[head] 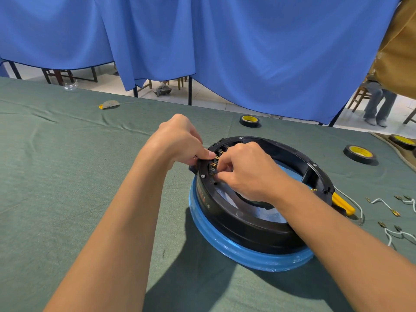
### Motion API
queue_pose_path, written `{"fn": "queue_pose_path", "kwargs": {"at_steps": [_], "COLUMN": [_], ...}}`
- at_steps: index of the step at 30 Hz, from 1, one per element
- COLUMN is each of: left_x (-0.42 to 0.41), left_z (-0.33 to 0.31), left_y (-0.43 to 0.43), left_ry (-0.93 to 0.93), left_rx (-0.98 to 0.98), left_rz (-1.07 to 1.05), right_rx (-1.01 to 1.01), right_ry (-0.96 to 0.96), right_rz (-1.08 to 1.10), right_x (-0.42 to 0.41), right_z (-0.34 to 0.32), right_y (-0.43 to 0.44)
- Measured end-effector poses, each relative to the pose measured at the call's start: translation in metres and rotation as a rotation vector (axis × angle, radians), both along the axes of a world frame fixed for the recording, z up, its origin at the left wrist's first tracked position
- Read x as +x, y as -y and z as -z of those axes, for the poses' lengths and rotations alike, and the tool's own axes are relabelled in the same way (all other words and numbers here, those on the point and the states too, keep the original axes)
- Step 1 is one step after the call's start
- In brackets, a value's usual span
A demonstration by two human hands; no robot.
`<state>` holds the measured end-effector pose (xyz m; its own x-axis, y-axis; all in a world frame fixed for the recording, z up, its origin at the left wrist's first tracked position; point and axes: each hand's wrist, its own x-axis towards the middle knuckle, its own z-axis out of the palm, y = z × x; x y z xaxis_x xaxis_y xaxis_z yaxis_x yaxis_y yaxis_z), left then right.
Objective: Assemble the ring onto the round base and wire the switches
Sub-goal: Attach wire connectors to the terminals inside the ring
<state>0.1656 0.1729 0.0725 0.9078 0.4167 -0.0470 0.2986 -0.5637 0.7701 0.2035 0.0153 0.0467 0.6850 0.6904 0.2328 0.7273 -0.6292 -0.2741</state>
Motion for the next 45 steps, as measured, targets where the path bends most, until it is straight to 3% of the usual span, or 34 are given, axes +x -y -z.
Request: {"fn": "queue_pose_path", "kwargs": {"at_steps": [6, 11, 20, 23, 28, 36, 42, 45], "left_x": [0.001, 0.000, -0.004, -0.002, 0.005, 0.007, 0.006, 0.007], "left_z": [0.002, 0.002, -0.005, -0.004, 0.004, 0.007, 0.007, 0.009], "left_y": [-0.003, -0.004, 0.009, 0.011, 0.014, 0.013, 0.013, 0.013], "left_ry": [-0.006, -0.001, 0.027, 0.021, 0.035, 0.054, 0.056, 0.057], "left_rx": [-0.054, -0.064, 0.119, 0.165, 0.188, 0.177, 0.172, 0.160], "left_rz": [0.003, 0.011, 0.010, 0.017, 0.020, -0.009, -0.030, -0.024], "right_rx": [-0.011, 0.019, 0.088, 0.212, 0.002, -0.047, -0.060, -0.028], "right_ry": [0.007, -0.096, -0.230, -0.110, -0.078, 0.119, 0.118, 0.007], "right_rz": [0.034, 0.089, 0.035, 0.117, 0.099, 0.065, 0.062, 0.064], "right_x": [-0.004, 0.000, 0.005, 0.011, 0.008, 0.007, 0.006, 0.007], "right_z": [0.000, 0.002, -0.010, -0.010, -0.005, -0.004, -0.004, -0.005], "right_y": [-0.005, -0.010, 0.002, 0.010, 0.009, 0.003, -0.001, 0.001]}}
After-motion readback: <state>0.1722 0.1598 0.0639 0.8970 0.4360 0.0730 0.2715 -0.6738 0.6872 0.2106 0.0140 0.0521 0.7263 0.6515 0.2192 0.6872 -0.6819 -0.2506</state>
